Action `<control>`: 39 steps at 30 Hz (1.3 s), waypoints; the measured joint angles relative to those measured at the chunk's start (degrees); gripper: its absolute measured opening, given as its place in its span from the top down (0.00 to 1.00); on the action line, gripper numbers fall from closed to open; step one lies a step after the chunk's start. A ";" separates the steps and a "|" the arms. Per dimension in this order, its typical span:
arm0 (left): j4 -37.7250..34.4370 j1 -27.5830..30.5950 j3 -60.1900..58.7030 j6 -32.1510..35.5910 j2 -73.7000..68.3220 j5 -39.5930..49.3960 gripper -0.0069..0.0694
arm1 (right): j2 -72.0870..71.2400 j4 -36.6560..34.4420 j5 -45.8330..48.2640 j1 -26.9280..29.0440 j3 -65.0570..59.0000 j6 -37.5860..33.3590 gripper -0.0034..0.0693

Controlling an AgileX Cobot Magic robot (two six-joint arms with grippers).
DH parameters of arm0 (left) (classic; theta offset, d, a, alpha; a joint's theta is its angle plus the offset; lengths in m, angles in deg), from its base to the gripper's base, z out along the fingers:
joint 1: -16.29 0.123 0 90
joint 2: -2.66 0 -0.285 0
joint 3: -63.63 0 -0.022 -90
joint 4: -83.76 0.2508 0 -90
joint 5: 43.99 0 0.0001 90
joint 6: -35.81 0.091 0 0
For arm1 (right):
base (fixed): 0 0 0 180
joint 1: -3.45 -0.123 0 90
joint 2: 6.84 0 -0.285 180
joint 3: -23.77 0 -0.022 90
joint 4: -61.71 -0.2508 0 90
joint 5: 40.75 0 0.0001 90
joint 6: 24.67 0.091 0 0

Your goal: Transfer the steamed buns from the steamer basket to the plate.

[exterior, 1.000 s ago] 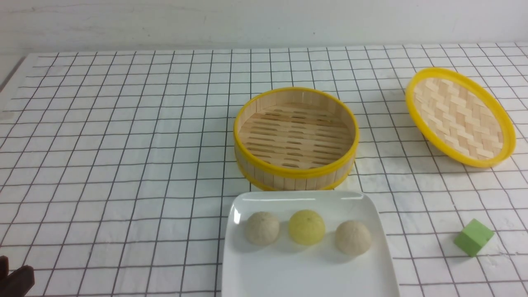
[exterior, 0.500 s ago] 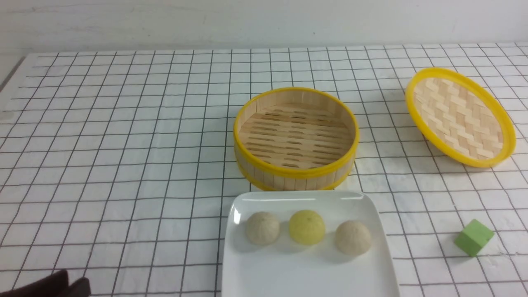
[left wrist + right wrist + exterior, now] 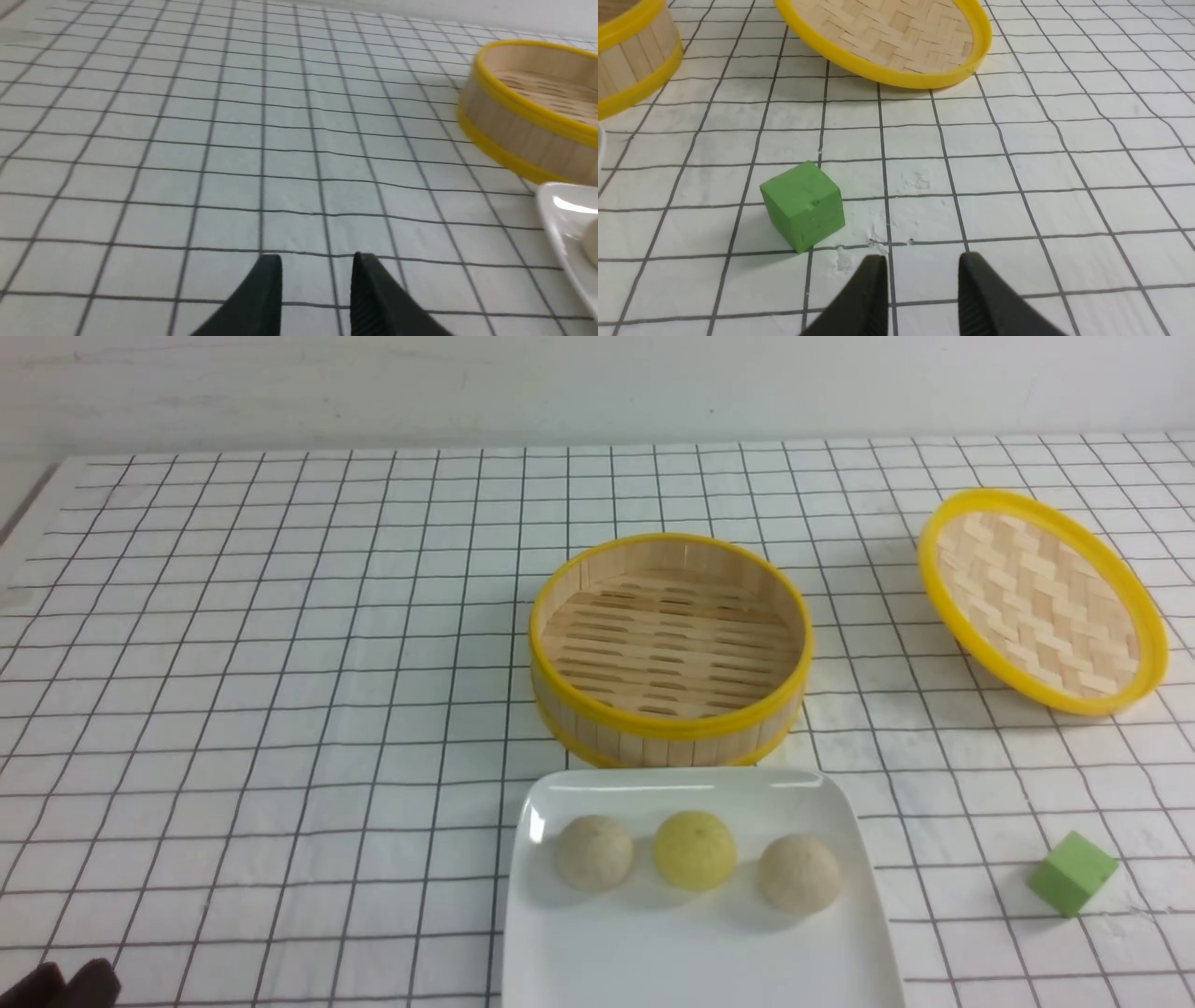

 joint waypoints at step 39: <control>-28.00 9.58 0.27 37.62 0.07 2.93 0.59 | 0.00 0.00 0.00 0.00 0.00 -0.32 0.62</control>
